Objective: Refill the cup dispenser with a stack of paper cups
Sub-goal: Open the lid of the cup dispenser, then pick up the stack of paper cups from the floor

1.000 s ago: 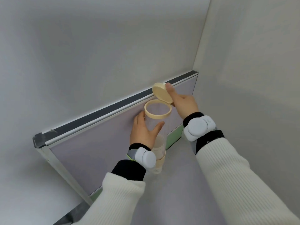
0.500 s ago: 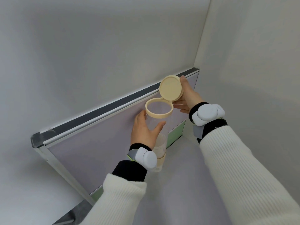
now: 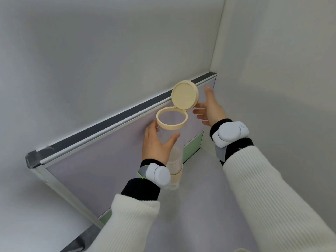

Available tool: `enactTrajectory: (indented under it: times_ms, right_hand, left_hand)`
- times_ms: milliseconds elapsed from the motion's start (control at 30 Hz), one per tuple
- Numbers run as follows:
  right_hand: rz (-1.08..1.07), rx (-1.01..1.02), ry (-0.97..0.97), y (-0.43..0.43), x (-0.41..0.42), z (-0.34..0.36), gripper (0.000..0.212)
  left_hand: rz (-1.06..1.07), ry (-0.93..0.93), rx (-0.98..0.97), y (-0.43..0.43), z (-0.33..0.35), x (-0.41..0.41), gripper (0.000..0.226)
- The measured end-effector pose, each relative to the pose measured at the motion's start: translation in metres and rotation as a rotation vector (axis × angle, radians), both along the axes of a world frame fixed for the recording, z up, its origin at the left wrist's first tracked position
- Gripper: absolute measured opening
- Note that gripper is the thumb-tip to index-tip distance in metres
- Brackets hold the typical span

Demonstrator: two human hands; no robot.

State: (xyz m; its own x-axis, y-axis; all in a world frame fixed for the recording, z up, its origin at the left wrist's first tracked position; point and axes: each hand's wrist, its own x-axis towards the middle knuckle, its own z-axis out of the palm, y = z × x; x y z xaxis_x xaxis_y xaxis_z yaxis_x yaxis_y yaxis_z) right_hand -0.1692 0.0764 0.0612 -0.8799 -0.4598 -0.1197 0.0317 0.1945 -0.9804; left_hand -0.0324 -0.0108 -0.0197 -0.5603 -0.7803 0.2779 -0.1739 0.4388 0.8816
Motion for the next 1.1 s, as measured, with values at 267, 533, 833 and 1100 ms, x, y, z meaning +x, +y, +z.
enactTrajectory:
  times_ms: [267,533,833,1100]
  right_hand:
    - [-0.099,0.012,-0.043,0.076,0.011,-0.045,0.067]
    - [-0.25,0.18,0.005,0.193,0.053,-0.136,0.057]
    - [-0.06,0.256,-0.265,0.302,0.121,-0.219,0.112]
    - [0.004,0.36,-0.278,0.315,0.164,-0.273,0.106]
  left_hand:
    - [0.052,0.008,0.002,0.018,-0.012,0.006,0.085]
    - [-0.481,-0.149,-0.016,0.13,-0.093,0.022,0.053]
    - [-1.078,-0.631,0.248,0.187,-0.173,0.039,0.076]
    - [-1.166,-0.705,0.275,0.2,-0.198,0.044,0.089]
